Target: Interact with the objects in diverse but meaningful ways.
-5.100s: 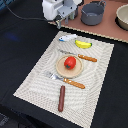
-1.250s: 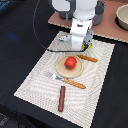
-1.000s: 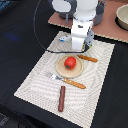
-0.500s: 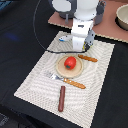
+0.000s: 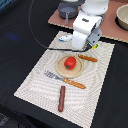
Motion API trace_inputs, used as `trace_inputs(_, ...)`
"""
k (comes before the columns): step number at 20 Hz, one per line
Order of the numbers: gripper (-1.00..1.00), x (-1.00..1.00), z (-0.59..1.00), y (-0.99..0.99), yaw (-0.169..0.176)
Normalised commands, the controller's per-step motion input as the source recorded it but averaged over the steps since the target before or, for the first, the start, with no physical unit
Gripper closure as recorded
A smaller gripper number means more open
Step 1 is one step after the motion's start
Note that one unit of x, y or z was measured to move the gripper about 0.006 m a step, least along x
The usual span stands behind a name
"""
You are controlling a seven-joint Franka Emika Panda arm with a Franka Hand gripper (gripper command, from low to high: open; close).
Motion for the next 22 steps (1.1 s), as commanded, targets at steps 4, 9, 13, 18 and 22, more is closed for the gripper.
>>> trace_inputs(4, 1.00, -0.47, 0.75, -0.55, -0.093)
trace_inputs(9, 1.00, -0.49, 0.51, -0.59, -0.070)
trace_inputs(13, 1.00, -0.45, 0.32, -0.64, -0.059)
trace_inputs(18, 1.00, -0.47, 0.04, -0.64, -0.051)
trace_inputs(22, 1.00, -0.51, -0.21, -0.57, -0.047)
